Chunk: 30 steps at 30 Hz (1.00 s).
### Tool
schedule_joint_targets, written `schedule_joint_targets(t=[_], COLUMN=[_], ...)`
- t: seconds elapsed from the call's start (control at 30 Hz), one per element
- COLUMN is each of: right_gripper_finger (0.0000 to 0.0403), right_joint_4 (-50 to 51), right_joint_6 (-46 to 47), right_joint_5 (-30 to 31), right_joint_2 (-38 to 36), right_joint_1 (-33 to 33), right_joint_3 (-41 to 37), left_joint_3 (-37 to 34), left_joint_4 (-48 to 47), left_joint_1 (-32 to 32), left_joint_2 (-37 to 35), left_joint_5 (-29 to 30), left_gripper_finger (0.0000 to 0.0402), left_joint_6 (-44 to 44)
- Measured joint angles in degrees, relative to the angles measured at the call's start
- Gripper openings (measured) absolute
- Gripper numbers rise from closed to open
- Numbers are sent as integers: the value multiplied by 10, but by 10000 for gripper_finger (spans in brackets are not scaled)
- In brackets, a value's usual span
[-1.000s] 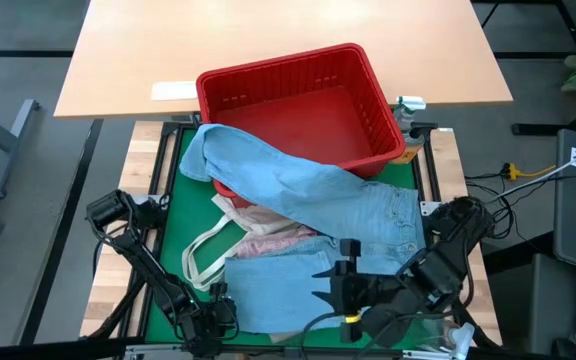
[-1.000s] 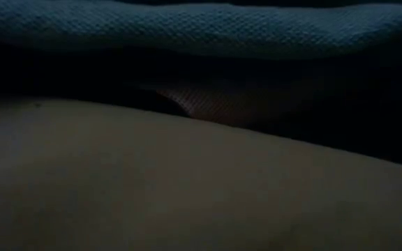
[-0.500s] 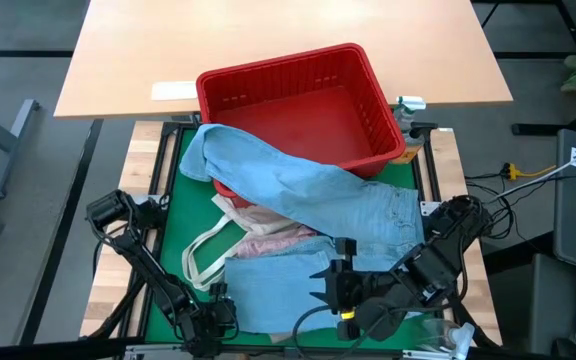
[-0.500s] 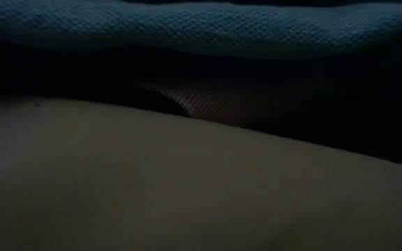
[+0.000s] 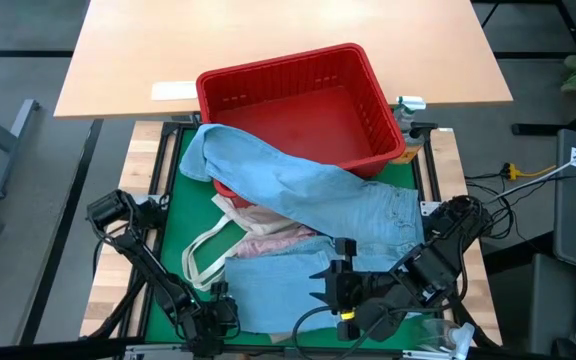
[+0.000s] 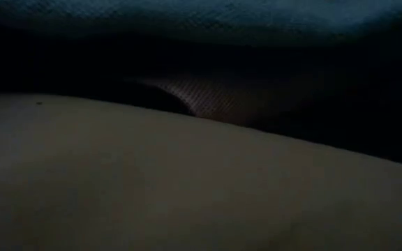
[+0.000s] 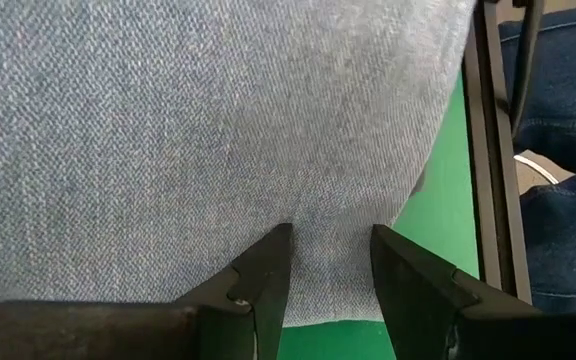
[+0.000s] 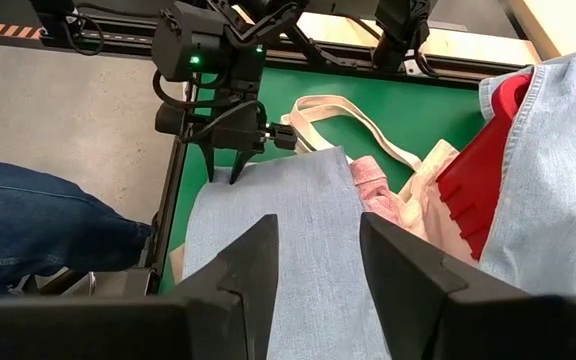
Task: Fold laundry
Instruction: Fold the blue jeans
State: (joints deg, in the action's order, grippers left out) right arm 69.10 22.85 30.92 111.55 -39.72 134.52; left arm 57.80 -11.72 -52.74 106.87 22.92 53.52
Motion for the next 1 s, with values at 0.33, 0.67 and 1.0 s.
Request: schedule_joint_targets(t=[0.33,0.67,1.0], right_gripper_finger=[143,143,143], right_joint_4=[0,1,1], right_joint_6=[0,0,0], right_joint_5=[-5,-5,-5], right_joint_2=[0,0,0], right_joint_1=[0,0,0], right_joint_3=[0,0,0], left_joint_3=[0,0,0], left_joint_4=[58,25,-128], left_joint_1=[45,74,20], left_joint_2=[-2,-75,-131], left_joint_5=[-157,-235,-101], left_gripper_finger=[217,207,199], left_joint_6=[5,33,123])
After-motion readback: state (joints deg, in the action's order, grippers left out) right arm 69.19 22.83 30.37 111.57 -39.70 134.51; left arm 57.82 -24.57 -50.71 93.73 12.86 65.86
